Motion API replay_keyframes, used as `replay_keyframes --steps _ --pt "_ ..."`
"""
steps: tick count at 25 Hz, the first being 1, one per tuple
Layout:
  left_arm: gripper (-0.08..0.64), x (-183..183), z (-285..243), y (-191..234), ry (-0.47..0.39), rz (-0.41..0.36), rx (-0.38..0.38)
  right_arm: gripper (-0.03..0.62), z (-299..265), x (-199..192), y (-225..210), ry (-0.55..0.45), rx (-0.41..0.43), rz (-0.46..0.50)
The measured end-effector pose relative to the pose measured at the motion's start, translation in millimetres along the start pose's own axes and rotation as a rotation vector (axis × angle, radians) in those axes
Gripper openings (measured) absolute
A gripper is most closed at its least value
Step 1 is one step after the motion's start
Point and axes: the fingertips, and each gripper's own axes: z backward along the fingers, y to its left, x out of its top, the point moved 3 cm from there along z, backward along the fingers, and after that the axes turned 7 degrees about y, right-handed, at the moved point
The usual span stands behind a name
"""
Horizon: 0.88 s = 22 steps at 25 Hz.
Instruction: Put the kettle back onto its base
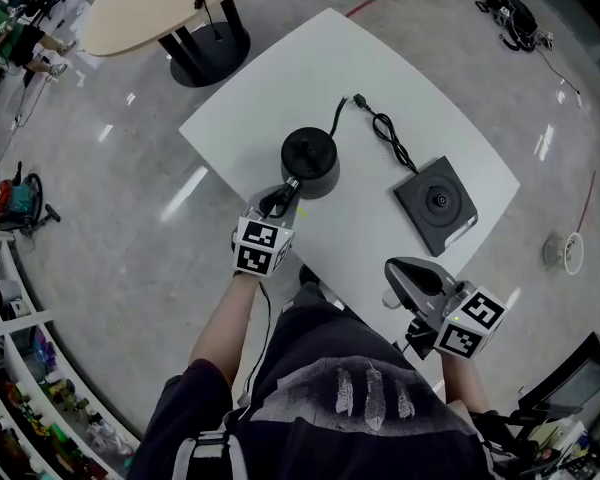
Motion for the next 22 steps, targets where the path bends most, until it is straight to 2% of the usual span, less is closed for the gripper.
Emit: replay_keyframes --steps 5,8,14,18,22 --pt "0.06 20.8 23.2 6.2 -0.095 0.036 0.016 0.002 2.9 -1.6 -3.0 0.006 -0.009 0.001" --pt "0.058 35.4 33.3 7.8 -0.135 0.058 -0.006 0.002 3.1 -1.5 -3.3 0.007 -0.012 0.001" --pt "0.055 51.8 47.1 10.3 -0.173 0.062 -0.026 0.002 -0.5 4.2 -1.3 0.001 -0.013 0.007" --pt "0.054 59.3 52.0 8.6 -0.173 0.036 -0.045 0.002 -1.7 7.6 -1.7 -0.004 -0.022 0.005" --pt "0.054 75.2 59.4 8.6 -0.214 0.059 -0.076 0.002 -2.7 11.9 -3.2 -0.014 -0.031 0.006"
